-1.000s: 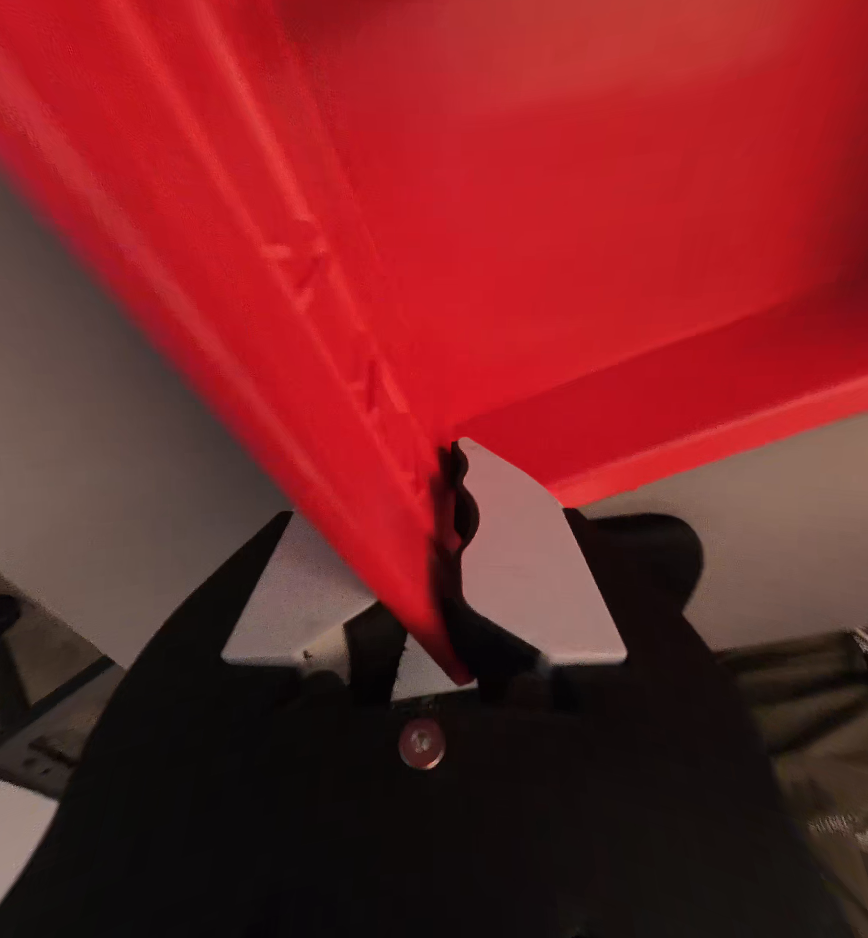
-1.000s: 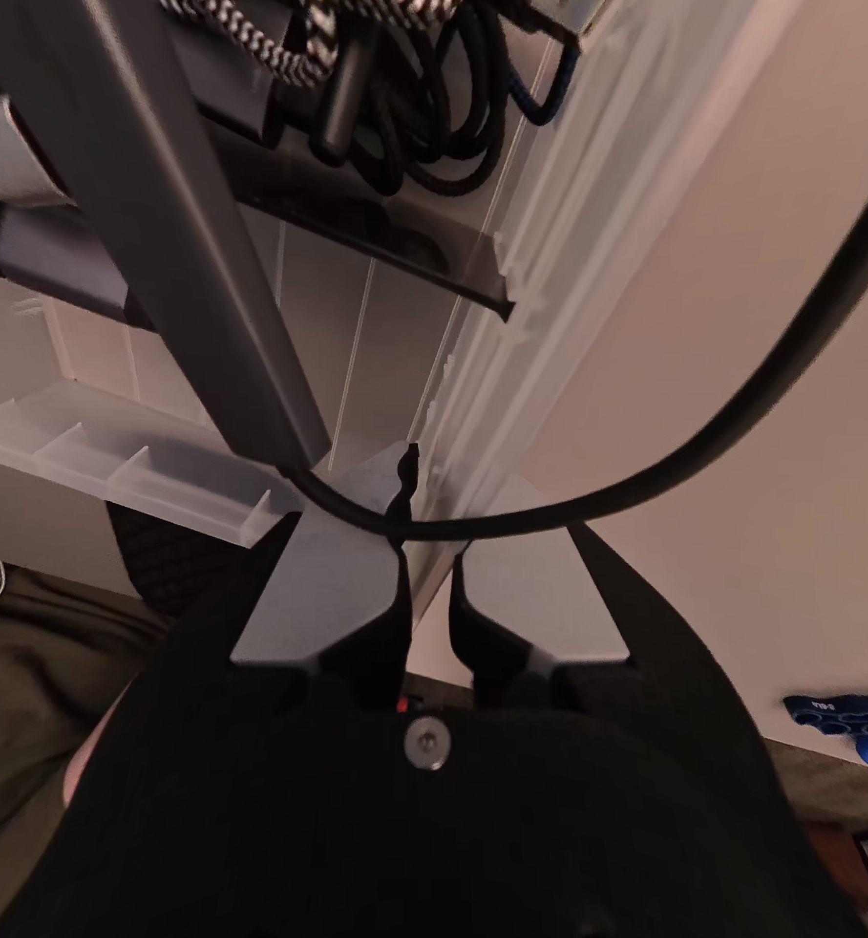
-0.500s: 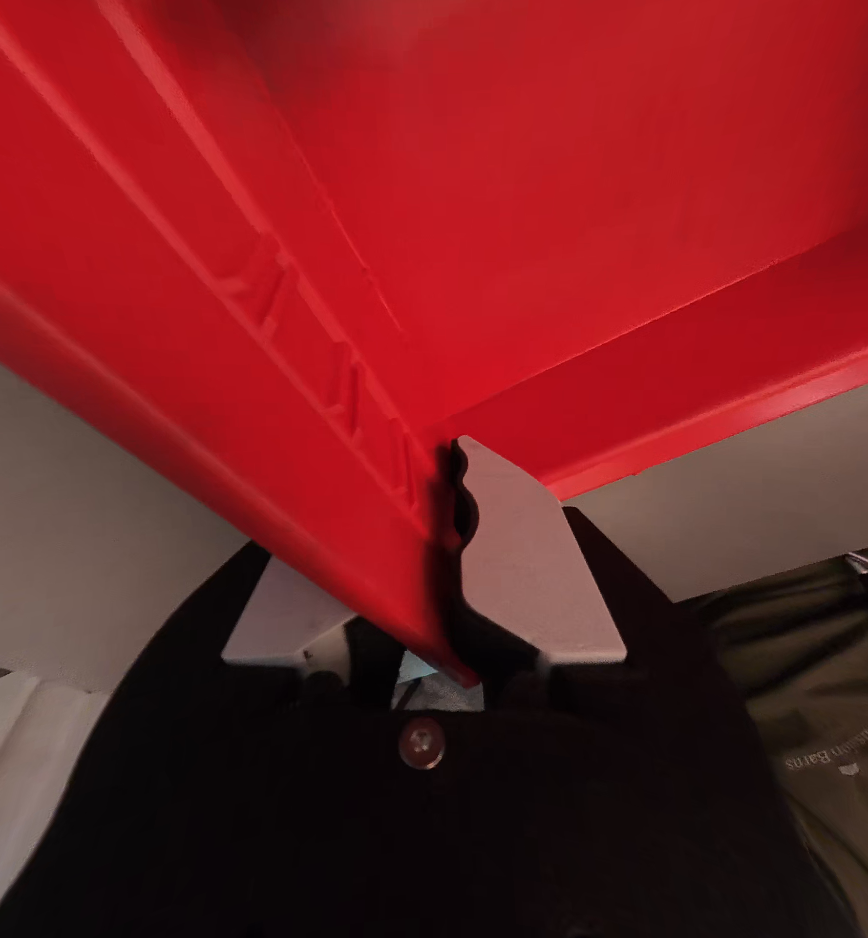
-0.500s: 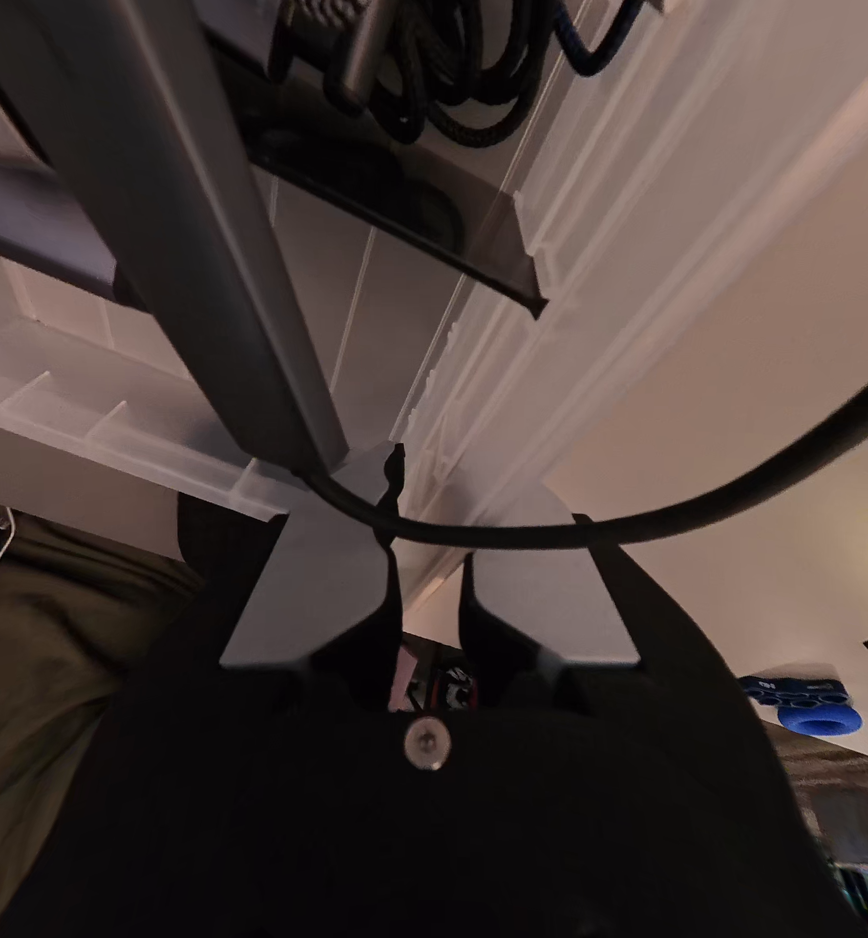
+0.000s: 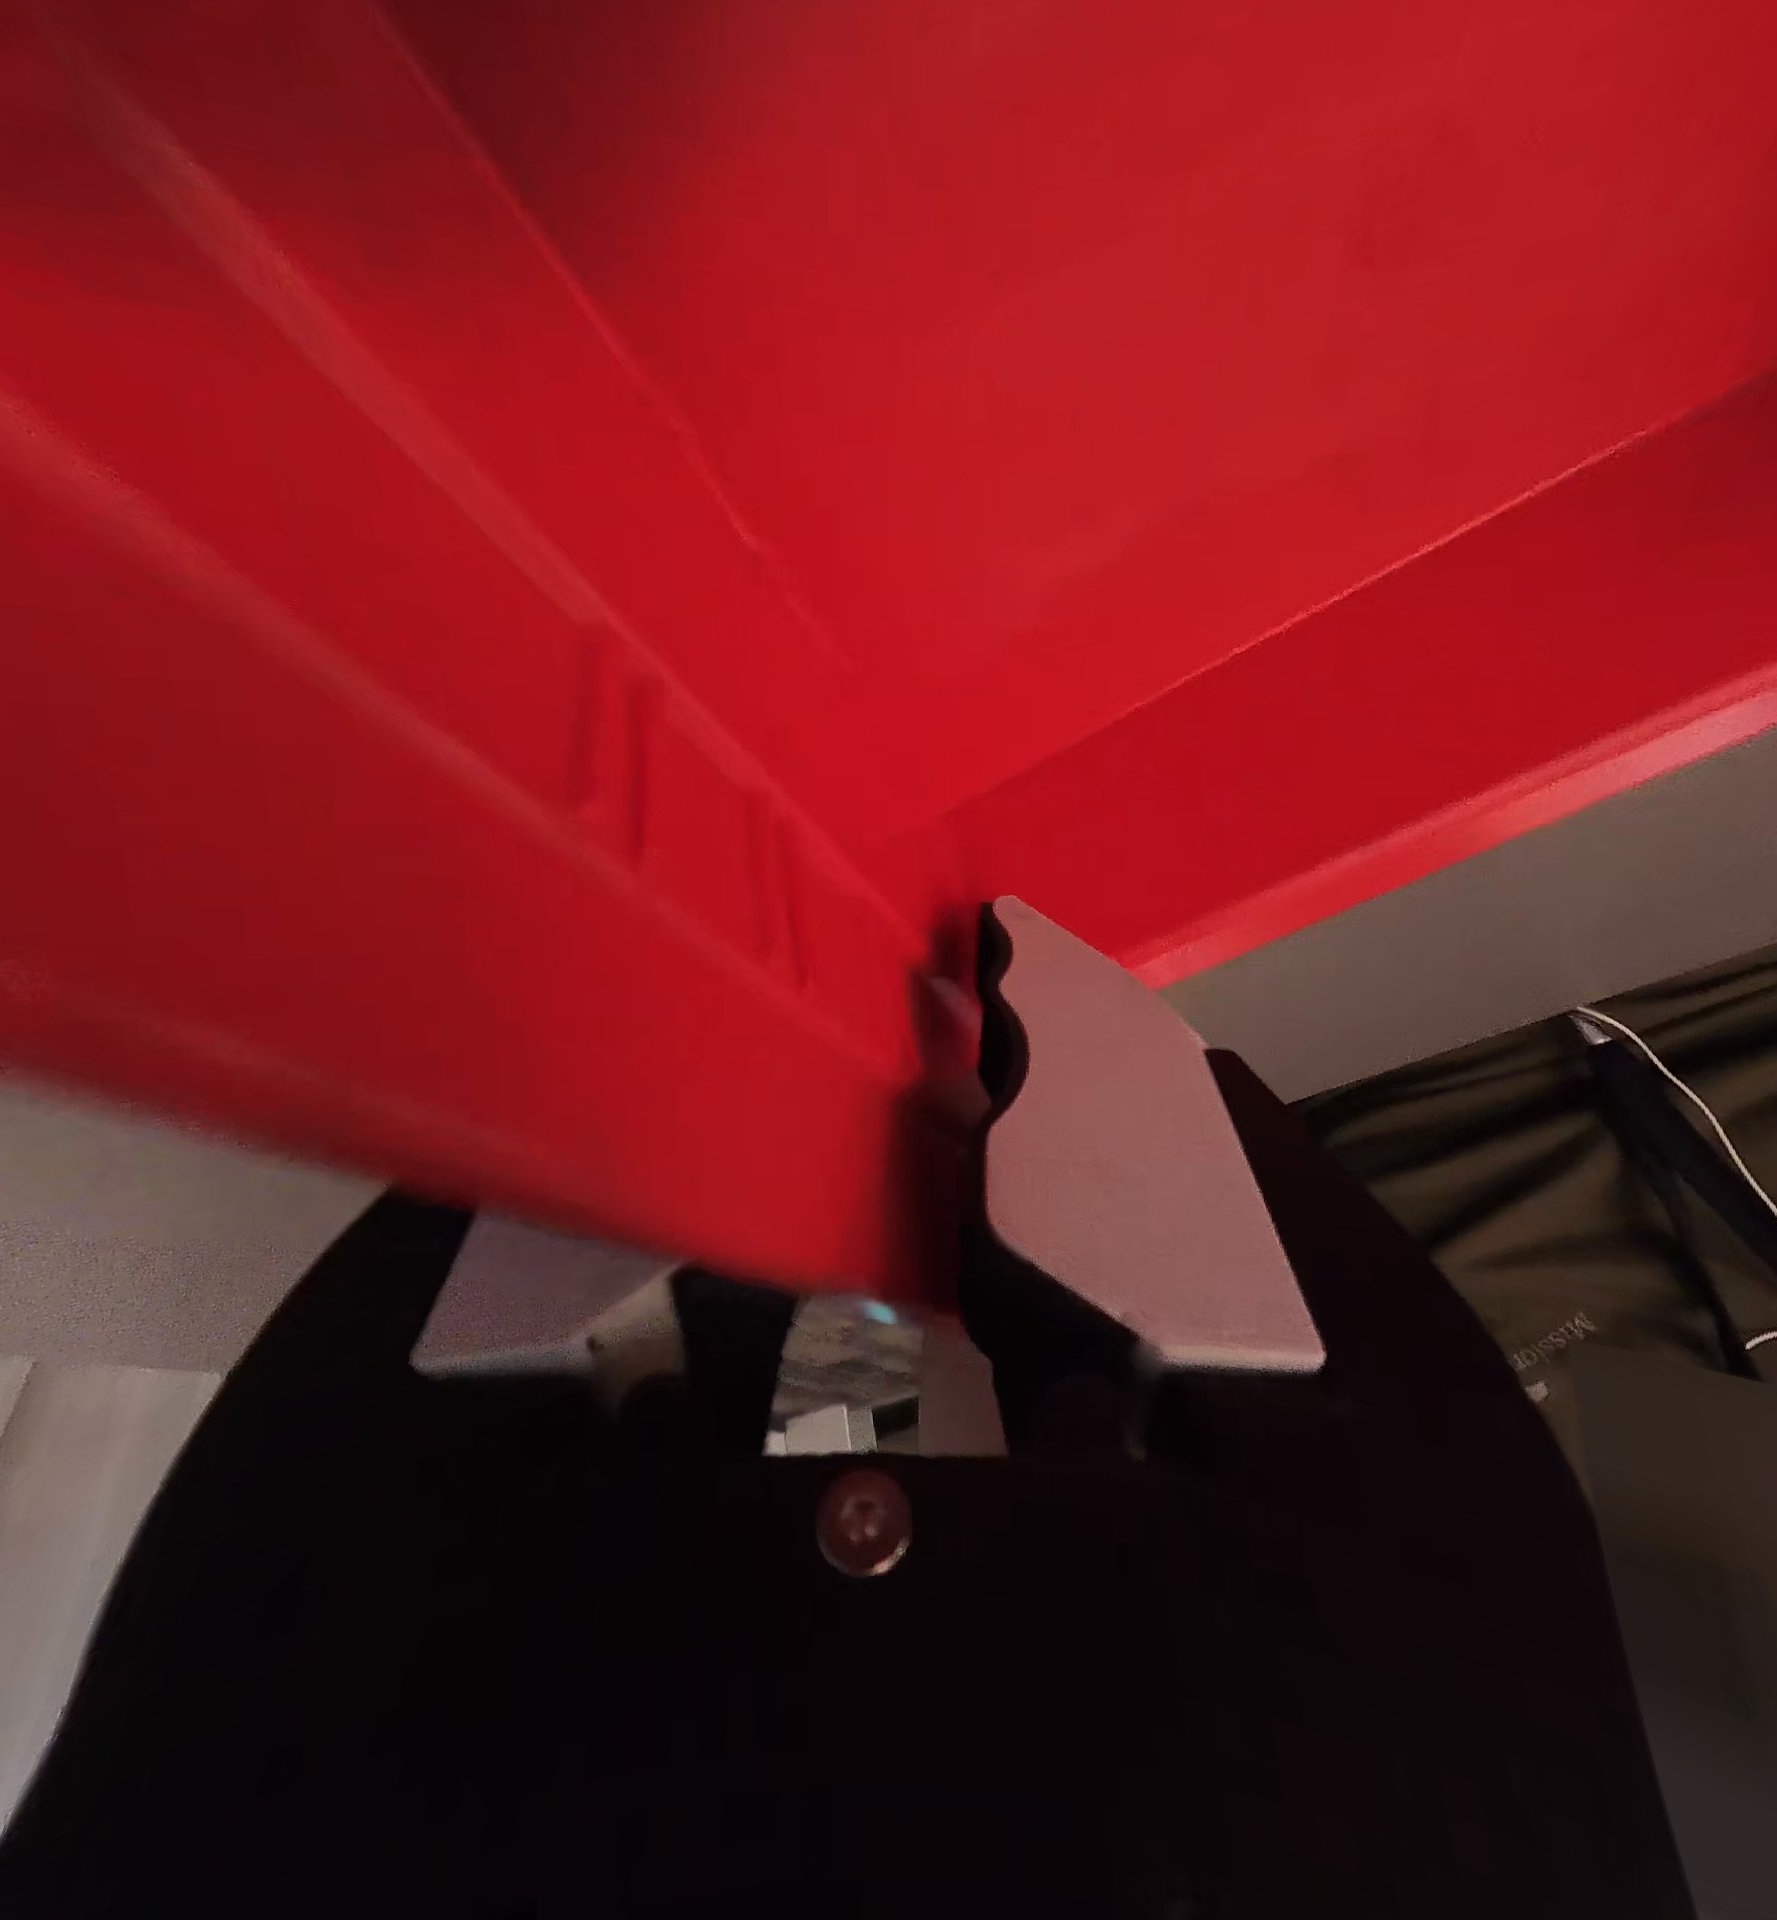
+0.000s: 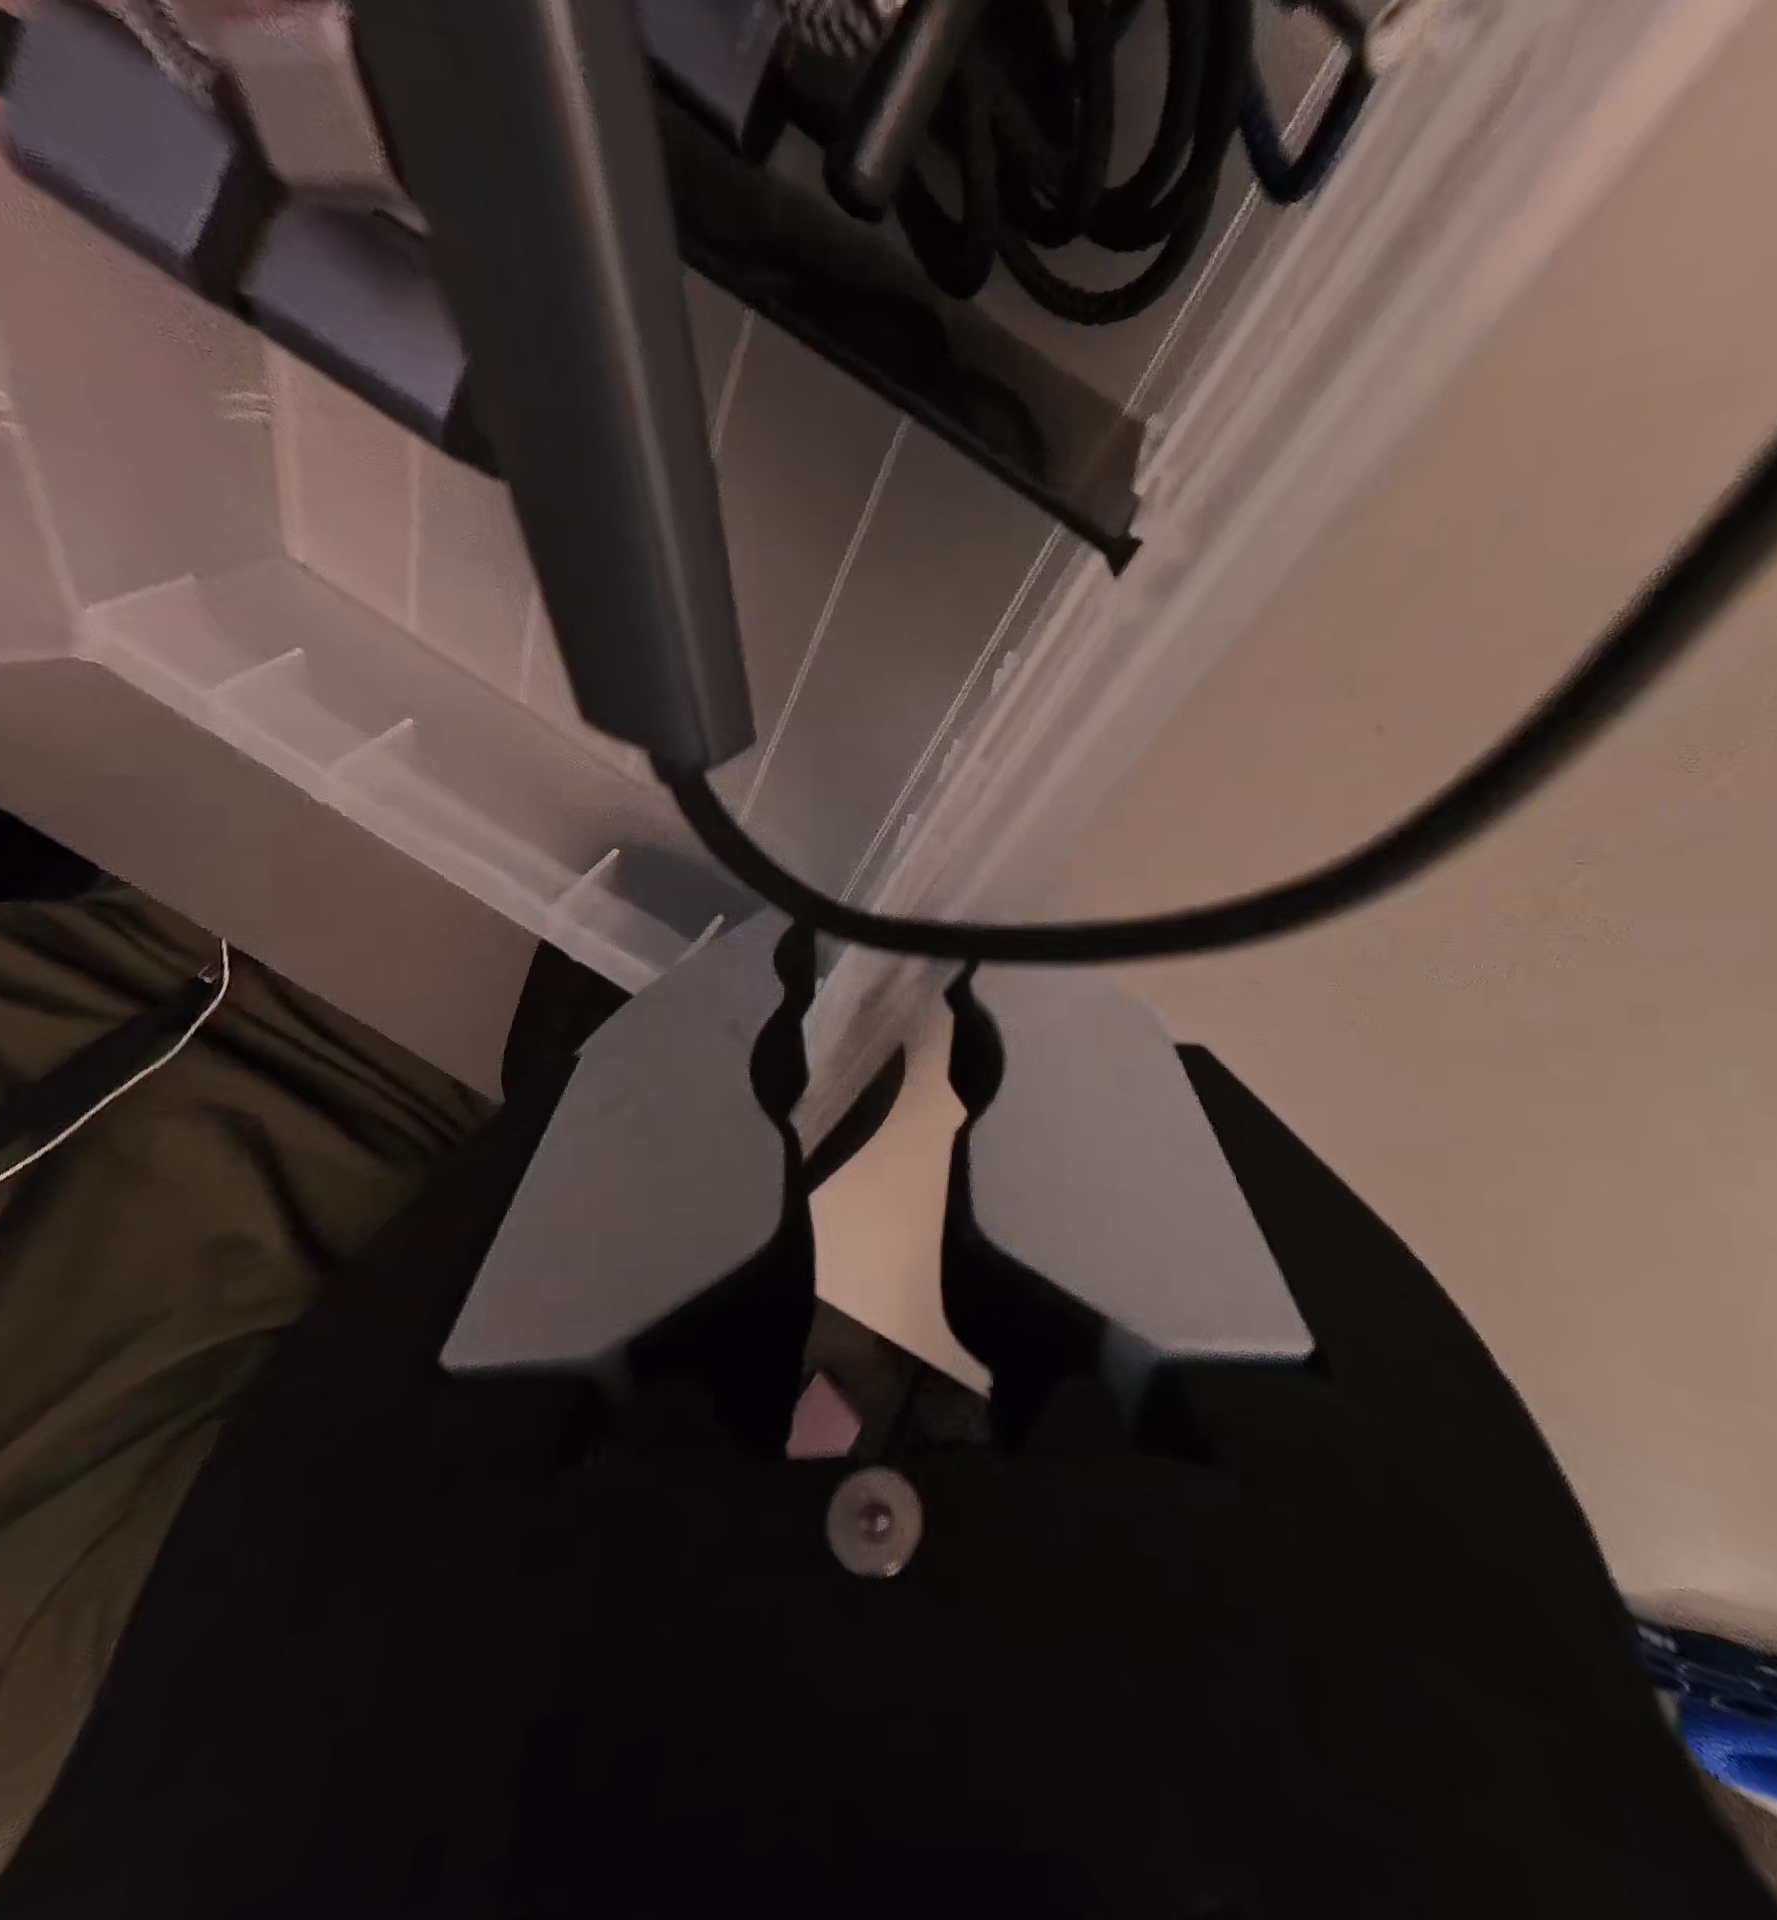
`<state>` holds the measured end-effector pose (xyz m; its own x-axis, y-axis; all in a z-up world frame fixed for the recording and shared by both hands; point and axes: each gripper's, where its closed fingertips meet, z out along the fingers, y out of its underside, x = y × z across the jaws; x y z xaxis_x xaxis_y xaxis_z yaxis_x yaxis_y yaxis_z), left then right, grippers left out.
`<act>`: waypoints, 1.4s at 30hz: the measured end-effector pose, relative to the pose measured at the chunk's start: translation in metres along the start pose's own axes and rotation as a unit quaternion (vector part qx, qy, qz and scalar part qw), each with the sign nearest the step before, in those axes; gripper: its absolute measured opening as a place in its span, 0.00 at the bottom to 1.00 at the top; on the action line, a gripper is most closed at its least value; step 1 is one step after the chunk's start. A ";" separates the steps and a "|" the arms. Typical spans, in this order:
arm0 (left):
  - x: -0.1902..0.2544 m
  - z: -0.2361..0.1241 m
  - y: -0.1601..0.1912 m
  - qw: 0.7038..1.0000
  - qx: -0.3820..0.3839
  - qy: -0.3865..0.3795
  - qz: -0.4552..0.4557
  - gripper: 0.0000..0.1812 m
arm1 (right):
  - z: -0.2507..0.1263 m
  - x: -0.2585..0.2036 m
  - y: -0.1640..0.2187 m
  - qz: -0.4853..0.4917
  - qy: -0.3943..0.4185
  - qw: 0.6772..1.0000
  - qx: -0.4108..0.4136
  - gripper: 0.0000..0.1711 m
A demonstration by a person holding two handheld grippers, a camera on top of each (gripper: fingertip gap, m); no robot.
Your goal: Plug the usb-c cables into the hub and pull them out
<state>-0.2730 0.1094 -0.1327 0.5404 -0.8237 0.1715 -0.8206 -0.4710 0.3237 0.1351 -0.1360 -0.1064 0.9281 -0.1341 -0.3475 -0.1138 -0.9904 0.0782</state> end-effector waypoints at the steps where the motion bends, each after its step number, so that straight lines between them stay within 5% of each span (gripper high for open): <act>1: 0.000 -0.004 0.001 1.000 0.008 0.000 0.003 0.20 | -0.005 -0.001 -0.001 -0.002 0.000 1.000 0.016 0.15; 8: 0.003 -0.039 0.019 0.994 0.104 0.034 0.016 0.25 | -0.062 -0.005 -0.004 -0.012 0.102 0.984 0.147 0.15; 13: 0.002 -0.077 0.038 0.977 0.211 0.023 0.027 0.22 | -0.112 -0.043 -0.038 -0.106 0.197 0.935 0.274 0.15; 18: 0.009 -0.127 0.052 0.936 0.345 -0.023 0.070 0.20 | -0.165 -0.131 -0.088 -0.254 0.231 0.820 0.458 0.17; 23: 0.018 -0.173 0.063 0.879 0.454 -0.094 0.108 0.16 | -0.165 -0.259 -0.107 -0.406 0.074 0.669 0.619 0.32; 24: 0.020 -0.183 0.064 0.866 0.475 -0.109 0.112 0.16 | -0.152 -0.270 -0.118 -0.407 0.056 0.681 0.606 0.32; 27: 0.028 -0.217 0.068 0.813 0.549 -0.146 0.124 0.16 | -0.089 -0.275 -0.160 -0.385 0.015 0.790 0.477 0.37; 32: 0.050 -0.271 0.082 0.703 0.684 -0.156 0.118 0.22 | -0.020 -0.229 -0.213 -0.259 0.024 0.921 0.292 0.35; 38: 0.060 -0.280 0.089 0.654 0.703 -0.243 0.139 0.20 | 0.028 -0.211 -0.215 -0.111 -0.024 0.978 0.176 0.33; 42: 0.067 -0.283 0.087 0.642 0.709 -0.256 0.143 0.21 | 0.049 -0.215 -0.216 -0.046 -0.071 0.986 0.141 0.31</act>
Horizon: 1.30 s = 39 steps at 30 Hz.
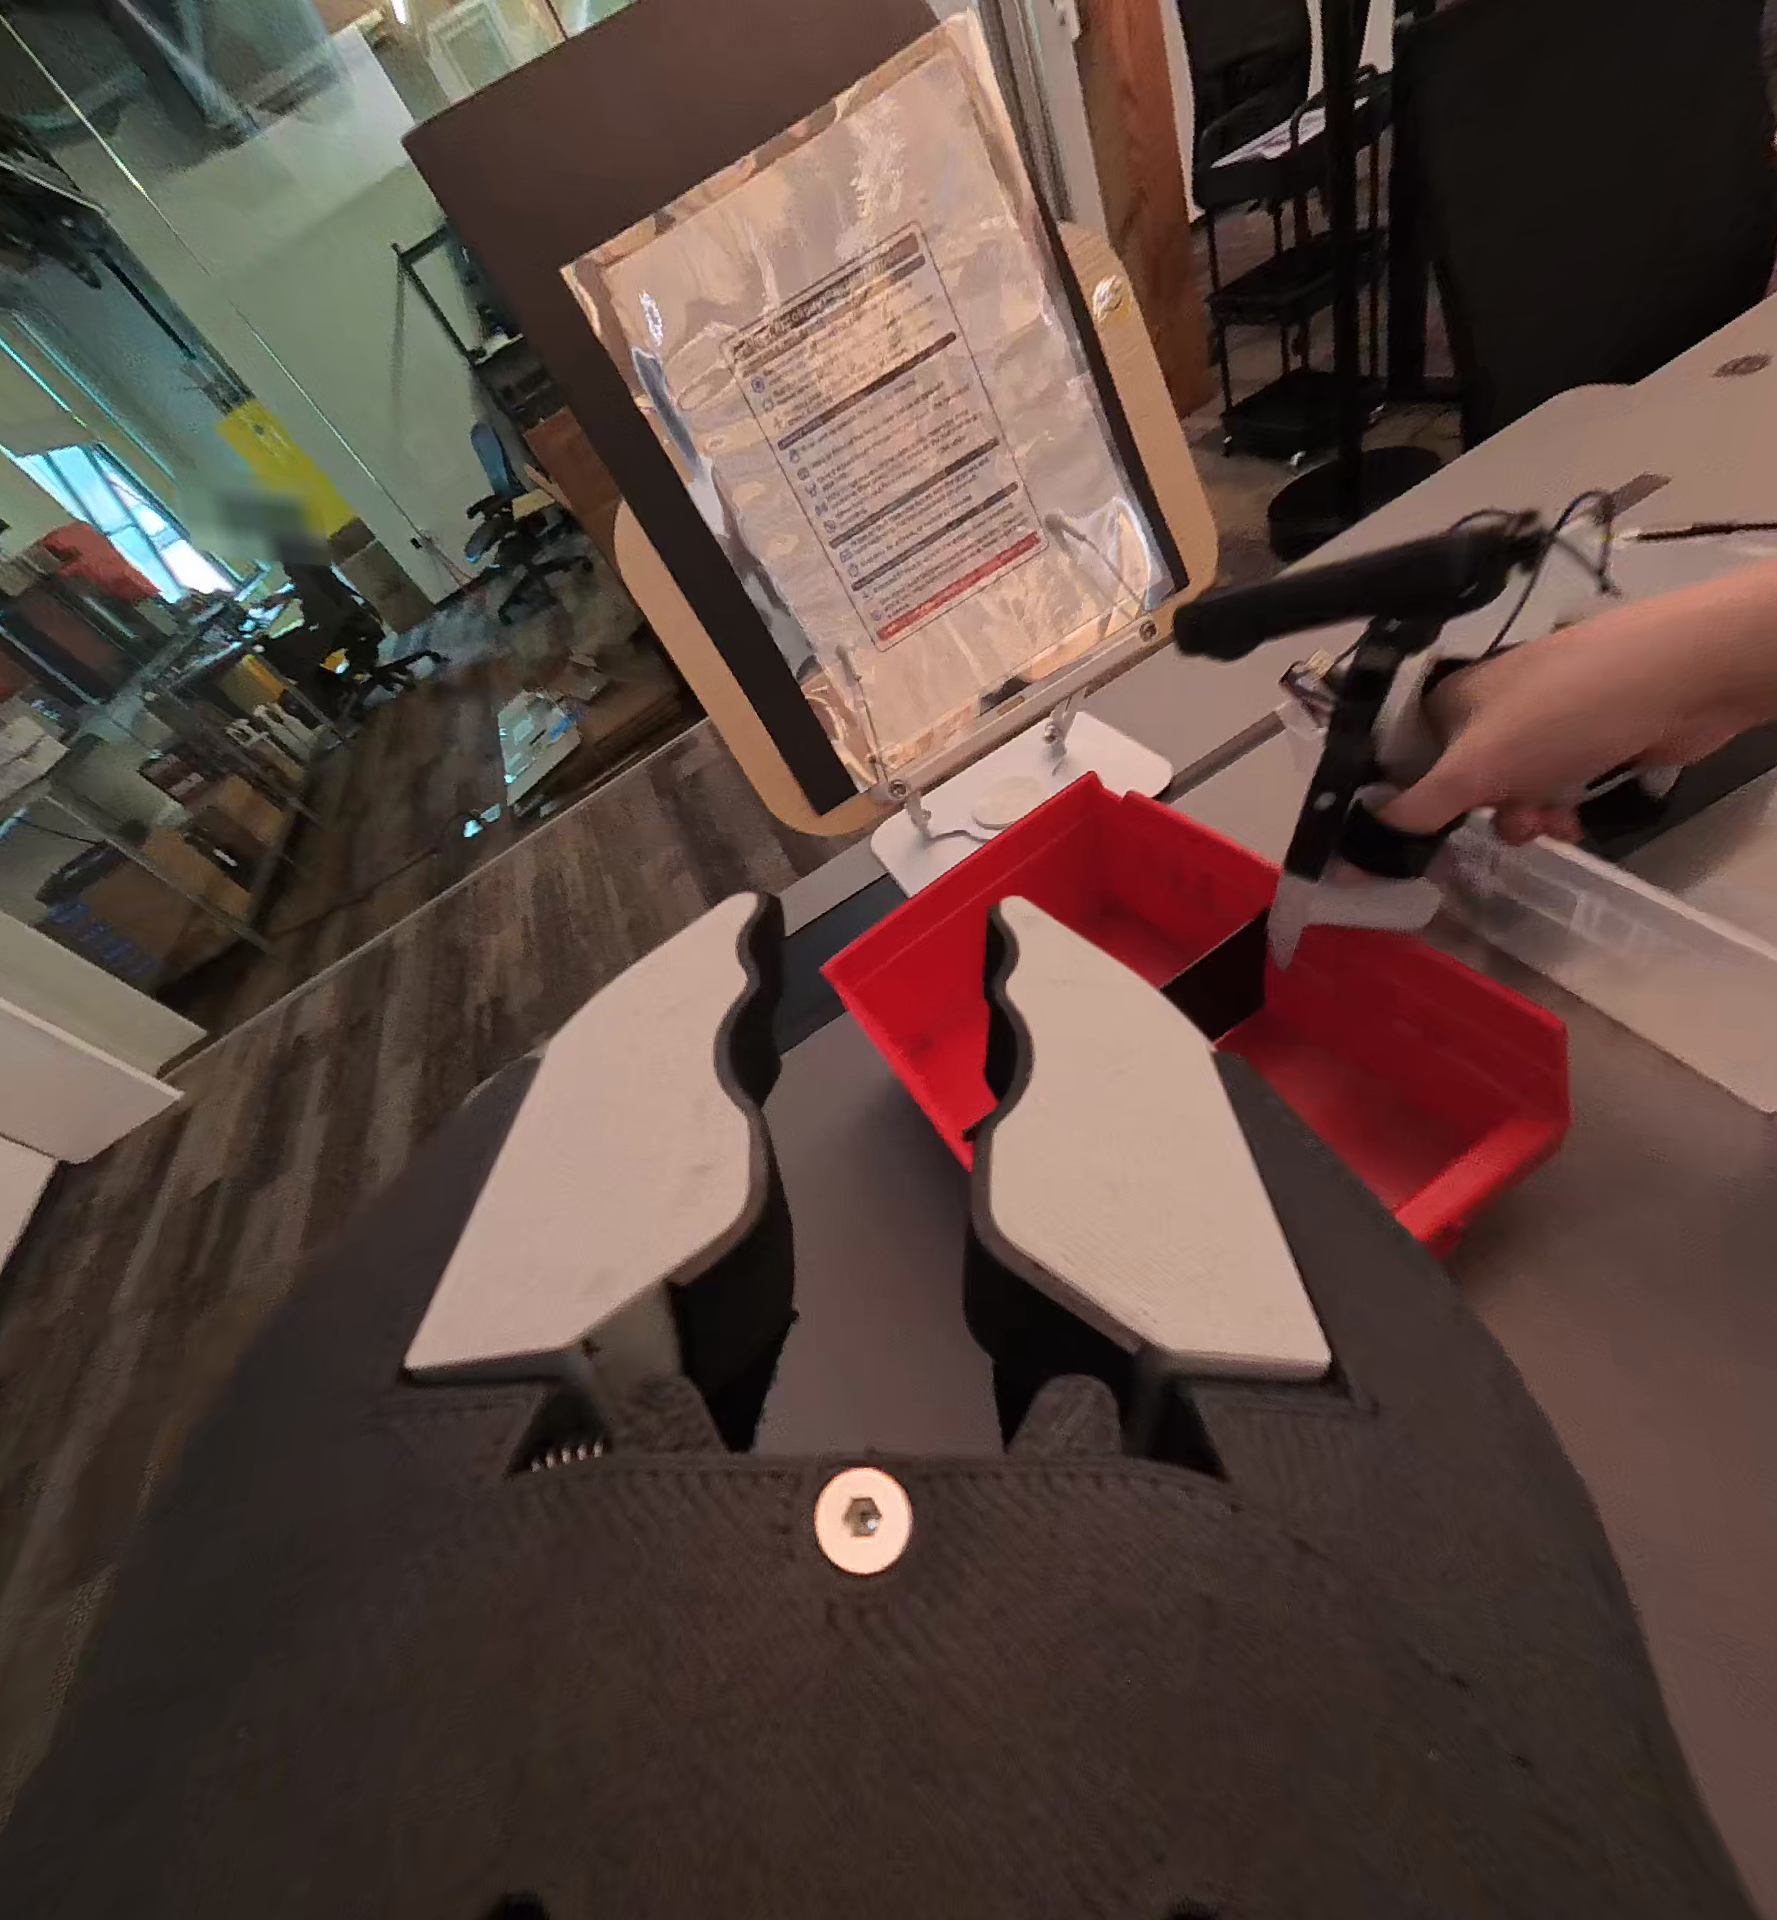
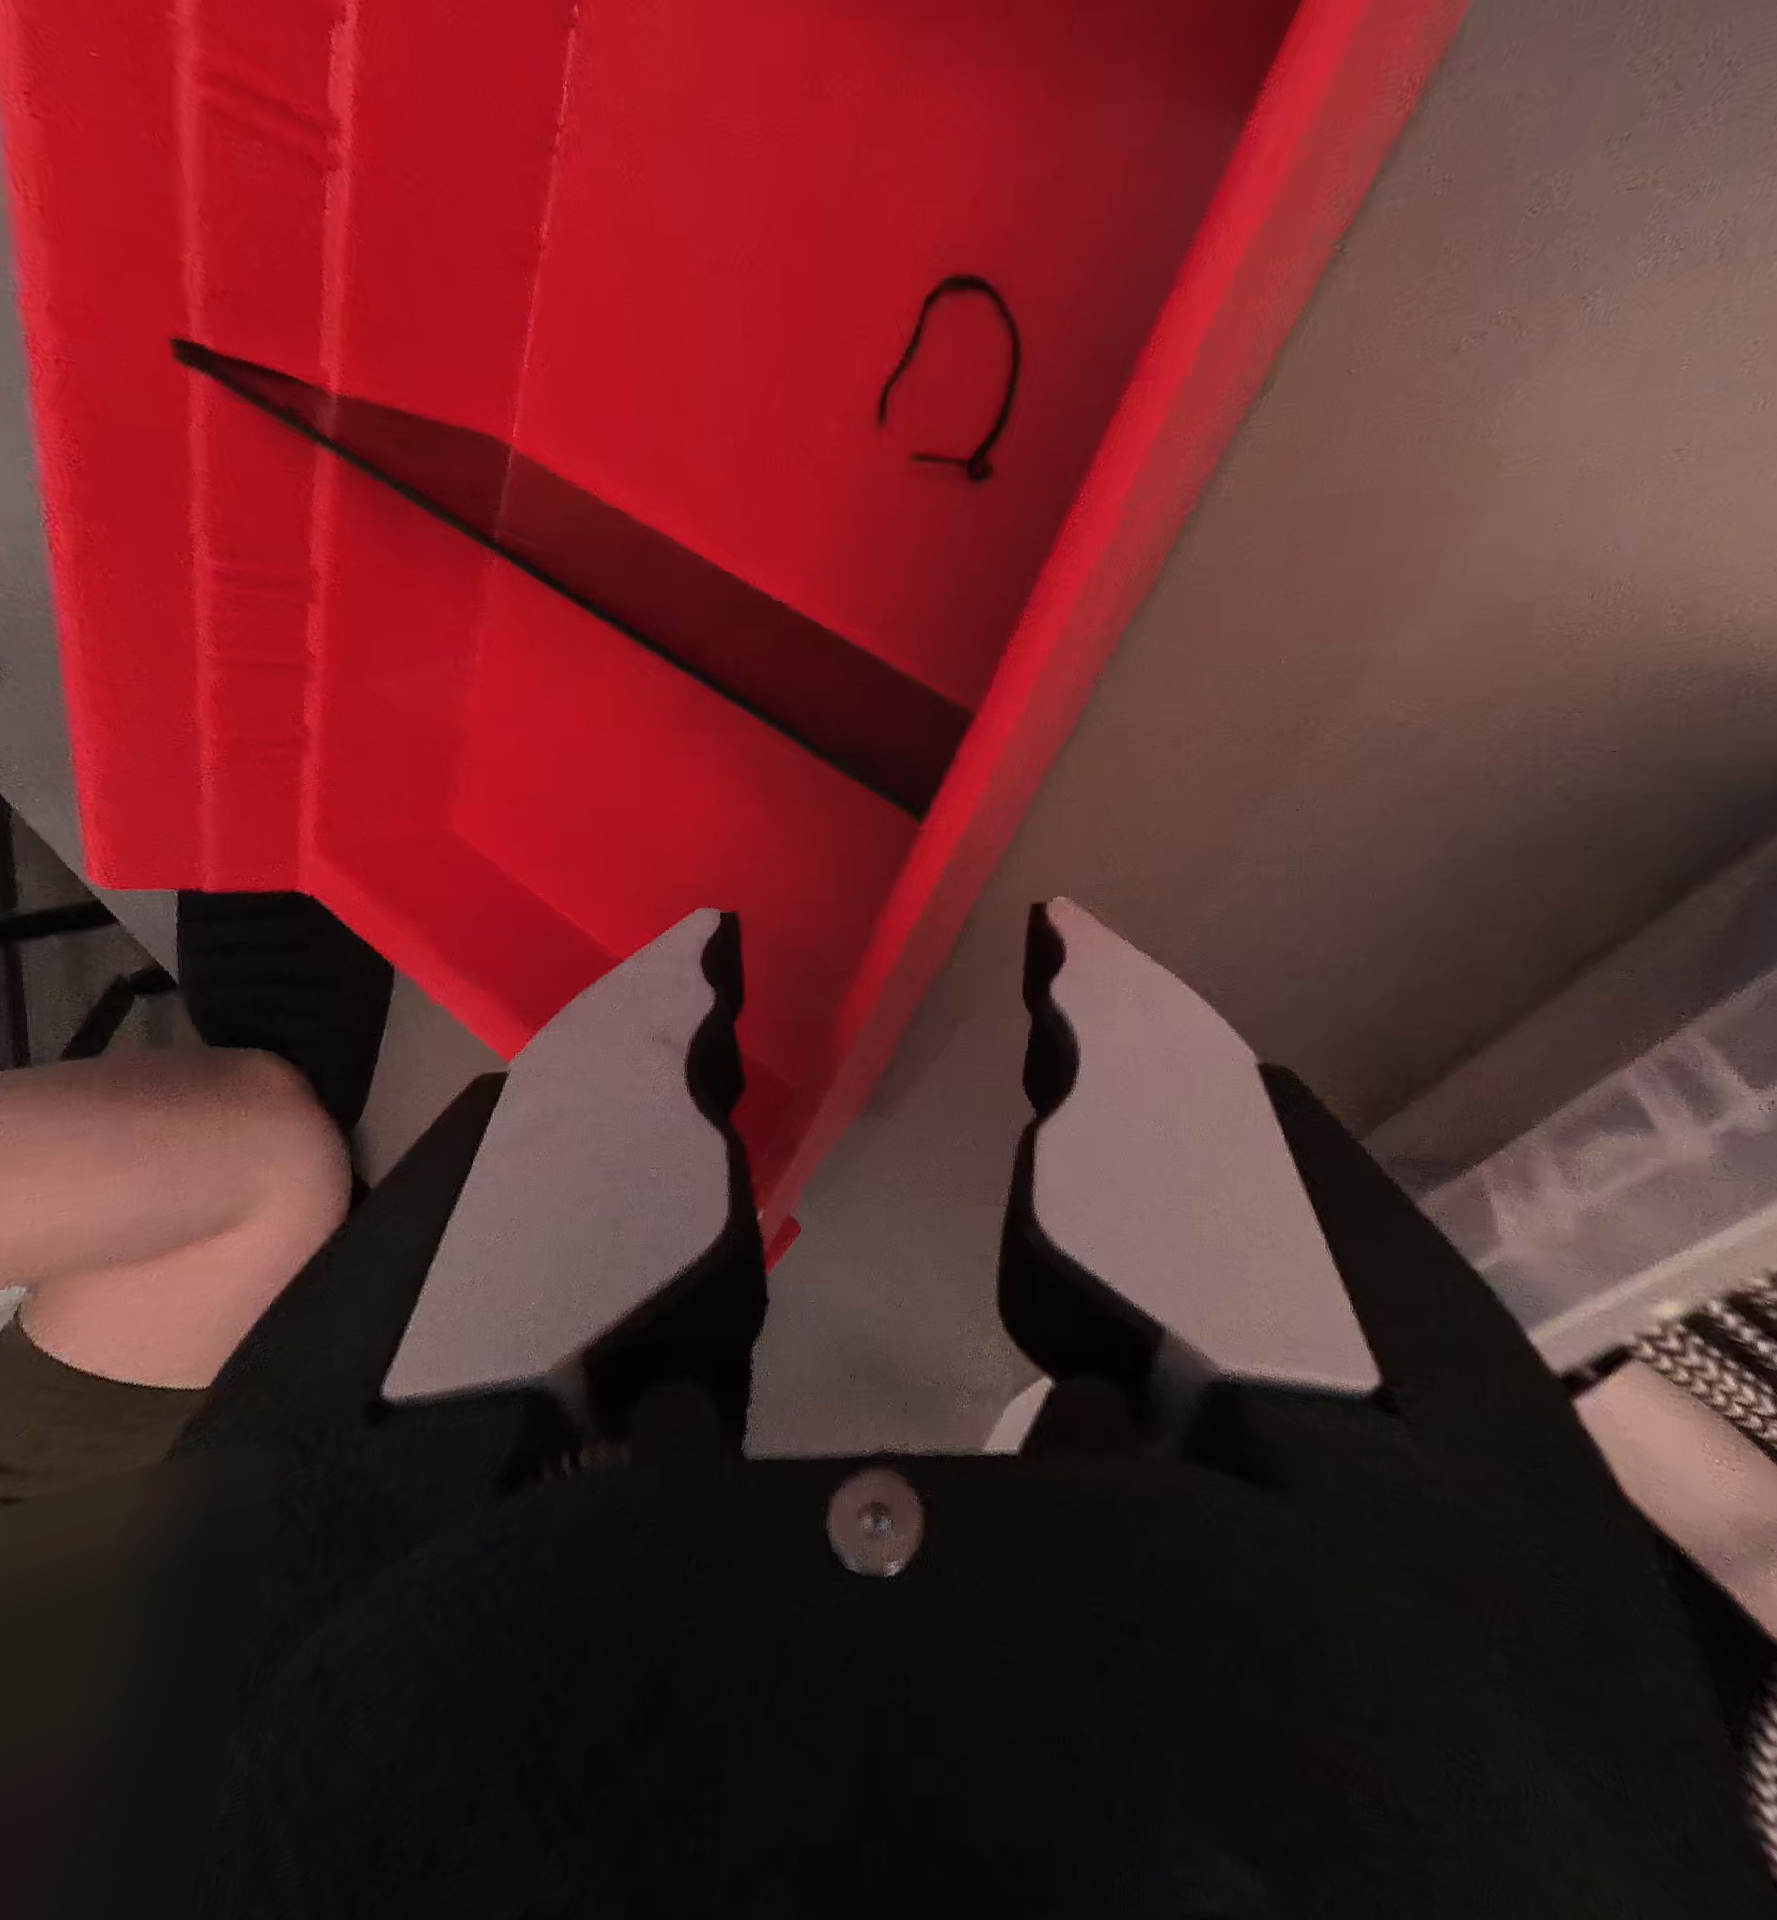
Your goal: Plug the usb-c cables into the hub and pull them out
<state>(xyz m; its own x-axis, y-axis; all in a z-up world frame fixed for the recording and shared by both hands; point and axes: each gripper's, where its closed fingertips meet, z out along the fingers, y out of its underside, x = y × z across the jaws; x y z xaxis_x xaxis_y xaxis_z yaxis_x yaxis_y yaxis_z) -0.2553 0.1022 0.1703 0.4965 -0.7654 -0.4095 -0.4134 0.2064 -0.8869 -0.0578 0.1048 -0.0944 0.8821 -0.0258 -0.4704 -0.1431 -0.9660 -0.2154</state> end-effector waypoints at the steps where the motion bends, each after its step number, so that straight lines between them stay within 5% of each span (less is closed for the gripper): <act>1: 0.003 0.001 -0.002 1.000 0.004 0.009 -0.010 0.22 | 0.005 0.003 0.002 0.007 0.006 1.000 -0.010 0.31; 11: 0.010 0.013 0.004 0.999 -0.023 0.025 -0.037 0.30 | 0.033 0.005 0.018 0.046 0.046 0.992 -0.112 0.12; 16: 0.034 0.008 -0.008 0.978 0.013 0.164 -0.128 0.29 | 0.028 -0.003 0.024 0.049 0.039 0.990 -0.128 0.11; 19: 0.018 0.002 -0.011 0.968 0.036 0.170 -0.182 0.30 | 0.012 -0.020 0.028 0.050 -0.003 0.990 -0.135 0.10; 22: -0.007 -0.012 -0.024 0.950 0.107 0.163 -0.246 0.38 | -0.026 -0.036 0.024 0.032 -0.036 0.992 -0.116 0.08; 26: -0.037 -0.036 -0.036 0.885 0.229 0.220 -0.340 0.46 | -0.113 -0.036 0.025 0.024 -0.070 0.995 -0.070 0.05; 30: -0.045 -0.006 -0.011 0.873 0.179 0.243 -0.382 0.53 | -0.212 0.006 0.046 0.059 -0.073 0.996 -0.003 0.04; 33: -0.027 0.027 -0.011 0.828 0.166 0.323 -0.428 0.53 | -0.278 0.063 0.078 0.099 -0.026 0.993 0.051 0.03; 39: 0.079 0.145 0.029 0.781 -0.001 0.417 -0.465 0.49 | -0.353 0.173 0.181 0.217 0.045 0.969 0.109 0.03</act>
